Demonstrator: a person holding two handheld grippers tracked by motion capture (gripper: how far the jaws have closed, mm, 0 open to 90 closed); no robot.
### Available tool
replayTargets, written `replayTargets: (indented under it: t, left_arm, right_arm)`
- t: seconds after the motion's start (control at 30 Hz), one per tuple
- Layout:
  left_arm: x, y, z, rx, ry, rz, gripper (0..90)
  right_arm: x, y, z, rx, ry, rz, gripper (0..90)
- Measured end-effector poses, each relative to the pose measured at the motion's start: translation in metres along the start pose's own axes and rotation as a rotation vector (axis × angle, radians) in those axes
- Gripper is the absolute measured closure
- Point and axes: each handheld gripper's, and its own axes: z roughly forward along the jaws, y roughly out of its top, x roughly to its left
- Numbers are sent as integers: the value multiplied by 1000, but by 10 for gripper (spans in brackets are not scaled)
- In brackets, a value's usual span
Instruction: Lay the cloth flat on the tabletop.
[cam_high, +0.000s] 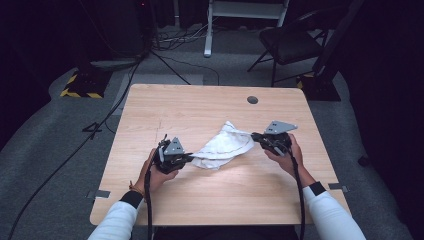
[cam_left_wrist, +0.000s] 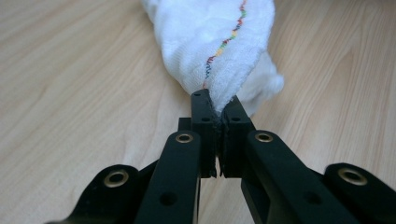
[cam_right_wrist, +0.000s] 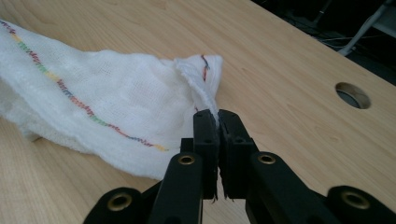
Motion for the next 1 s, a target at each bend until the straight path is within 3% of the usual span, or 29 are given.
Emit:
replayTargets:
  t: [0.2, 0.3, 0.53, 0.77, 1.0]
  left_arm:
    - [-8, 9, -5, -18, -4, 46, 870]
    - [-13, 13, -8, -29, 0, 68, 872]
    - [-20, 22, -12, -66, -15, 87, 873]
    - [-28, 33, -30, -138, -38, 103, 874]
    - [-31, 45, -37, -170, -15, 123, 874]
  right_arm:
    - [-7, -6, -29, -42, -17, 42, 865]
    - [-5, -8, -44, -59, -21, 22, 866]
    - [-1, -11, -74, -101, -28, 23, 866]
    - [7, -8, -104, -153, -20, 19, 866]
    - [9, -3, -121, -194, -47, 31, 864]
